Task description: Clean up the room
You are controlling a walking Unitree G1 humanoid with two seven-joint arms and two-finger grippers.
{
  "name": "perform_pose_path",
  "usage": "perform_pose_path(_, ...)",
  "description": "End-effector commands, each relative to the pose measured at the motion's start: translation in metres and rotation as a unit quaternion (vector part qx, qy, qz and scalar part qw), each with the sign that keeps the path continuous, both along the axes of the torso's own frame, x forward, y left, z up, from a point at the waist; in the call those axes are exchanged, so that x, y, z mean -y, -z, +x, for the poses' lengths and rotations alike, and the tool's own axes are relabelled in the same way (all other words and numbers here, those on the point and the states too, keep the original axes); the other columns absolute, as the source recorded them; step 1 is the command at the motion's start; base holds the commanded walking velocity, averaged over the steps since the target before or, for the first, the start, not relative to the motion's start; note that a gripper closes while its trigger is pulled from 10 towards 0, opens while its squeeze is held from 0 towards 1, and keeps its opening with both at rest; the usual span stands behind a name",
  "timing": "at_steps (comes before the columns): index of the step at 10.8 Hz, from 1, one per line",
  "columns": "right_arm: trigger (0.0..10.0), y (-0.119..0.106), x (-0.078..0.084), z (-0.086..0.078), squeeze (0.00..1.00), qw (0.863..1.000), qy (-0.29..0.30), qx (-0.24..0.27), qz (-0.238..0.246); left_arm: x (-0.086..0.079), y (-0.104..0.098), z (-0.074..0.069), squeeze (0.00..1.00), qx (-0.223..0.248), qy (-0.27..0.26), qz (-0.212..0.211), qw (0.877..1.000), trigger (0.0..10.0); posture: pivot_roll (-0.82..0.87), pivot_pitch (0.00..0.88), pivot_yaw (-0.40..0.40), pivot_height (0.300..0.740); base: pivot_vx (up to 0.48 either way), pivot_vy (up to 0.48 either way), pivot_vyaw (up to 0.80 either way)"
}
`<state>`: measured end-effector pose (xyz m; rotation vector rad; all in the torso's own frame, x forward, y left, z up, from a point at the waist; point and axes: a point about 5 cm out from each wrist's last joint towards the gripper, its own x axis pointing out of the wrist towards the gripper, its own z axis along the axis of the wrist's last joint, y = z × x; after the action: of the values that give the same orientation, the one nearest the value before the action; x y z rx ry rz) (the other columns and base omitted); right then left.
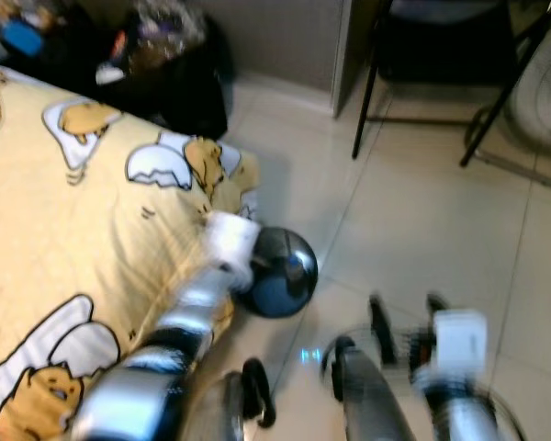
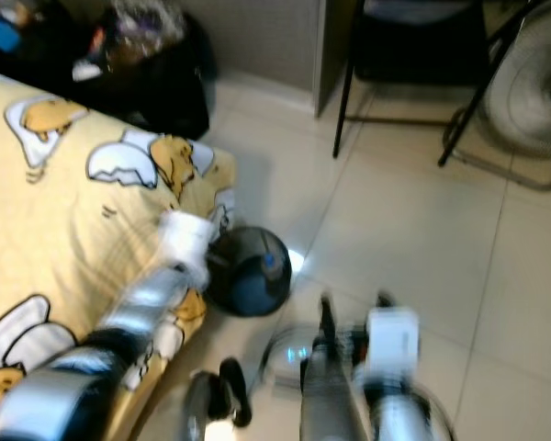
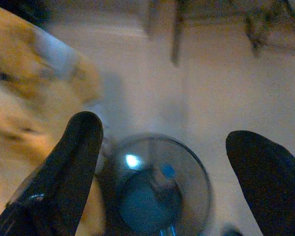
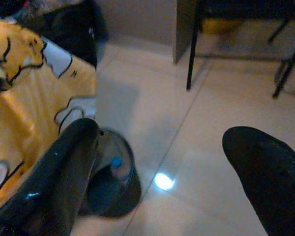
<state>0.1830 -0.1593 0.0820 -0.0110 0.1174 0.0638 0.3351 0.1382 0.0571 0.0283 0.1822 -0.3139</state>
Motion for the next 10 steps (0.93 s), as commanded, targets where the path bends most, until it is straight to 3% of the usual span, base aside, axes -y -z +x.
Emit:
perform_pose_path(1,10.0,0.008,0.004,0.010,0.00,1.000,0.006,-0.011,0.011,-0.015,-0.005,-0.003,0.00,0.022,-0.016,-0.021,0.999,10.0,-0.22,0.074,0.122,0.728,0.000,0.000,0.00)
perform_pose_path(2,10.0,0.006,0.008,0.033,0.00,1.000,0.008,0.003,0.010,-0.032,-0.024,-0.003,0.00,0.073,-0.045,-0.030,0.996,10.0,-0.15,0.007,0.103,0.728,0.000,0.000,0.00)
perform_pose_path(3,10.0,0.004,0.014,0.053,0.00,1.000,0.022,0.016,0.013,-0.050,-0.044,-0.006,0.00,0.116,-0.084,-0.034,0.989,10.0,-0.12,0.000,0.095,0.728,0.000,0.000,0.00)
perform_pose_path(4,10.0,-0.002,0.023,0.075,0.00,0.998,0.038,0.038,0.013,-0.057,-0.064,-0.011,0.00,0.155,-0.111,-0.041,0.981,10.0,-0.08,0.000,0.056,0.728,0.000,0.000,0.00)
perform_pose_path(6,10.0,-0.012,0.035,0.097,0.00,0.996,0.055,0.062,0.017,-0.047,-0.073,-0.024,0.00,0.174,-0.108,-0.060,0.977,10.0,-0.06,0.000,0.033,0.728,0.000,0.000,0.00)
perform_pose_path(8,10.0,-0.017,0.034,0.109,0.00,0.996,0.040,0.078,0.021,-0.033,-0.063,-0.038,0.00,0.152,-0.094,-0.071,0.981,10.0,-0.06,0.000,0.023,0.728,0.000,0.000,0.00)
perform_pose_path(10,10.0,-0.016,0.031,0.113,0.00,0.996,0.033,0.079,0.030,-0.025,-0.058,-0.037,0.00,0.137,-0.091,-0.061,0.984,10.0,-0.07,0.000,0.023,0.728,0.000,0.000,0.31)
